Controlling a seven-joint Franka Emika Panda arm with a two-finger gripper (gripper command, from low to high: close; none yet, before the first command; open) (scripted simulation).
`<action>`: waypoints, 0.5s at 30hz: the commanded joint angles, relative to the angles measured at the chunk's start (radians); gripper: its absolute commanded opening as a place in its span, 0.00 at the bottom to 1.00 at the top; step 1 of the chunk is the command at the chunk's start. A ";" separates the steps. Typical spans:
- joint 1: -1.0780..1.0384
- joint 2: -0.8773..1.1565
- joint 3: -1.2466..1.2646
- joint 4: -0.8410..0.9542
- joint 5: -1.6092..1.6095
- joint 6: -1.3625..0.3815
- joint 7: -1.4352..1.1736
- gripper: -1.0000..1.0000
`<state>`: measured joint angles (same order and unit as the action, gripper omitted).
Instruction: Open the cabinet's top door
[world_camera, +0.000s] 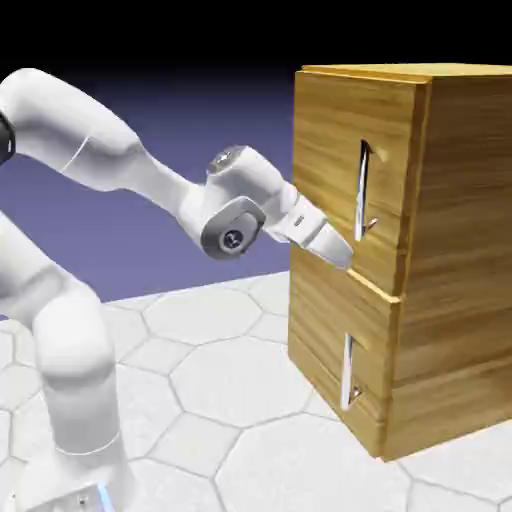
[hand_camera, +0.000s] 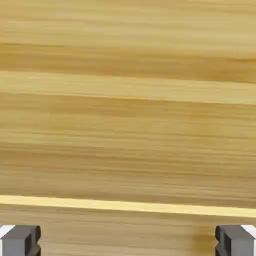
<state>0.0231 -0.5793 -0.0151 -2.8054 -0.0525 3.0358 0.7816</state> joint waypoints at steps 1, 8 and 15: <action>0.009 -0.008 -0.013 0.004 -0.044 -0.001 0.034 0.50; 0.074 -0.062 -0.100 0.031 -0.348 -0.008 0.269 0.50; 0.138 -0.116 -0.188 0.057 -0.652 -0.015 0.505 0.50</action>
<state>0.1616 -0.6949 -0.2031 -2.7481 -0.7048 3.0213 1.2866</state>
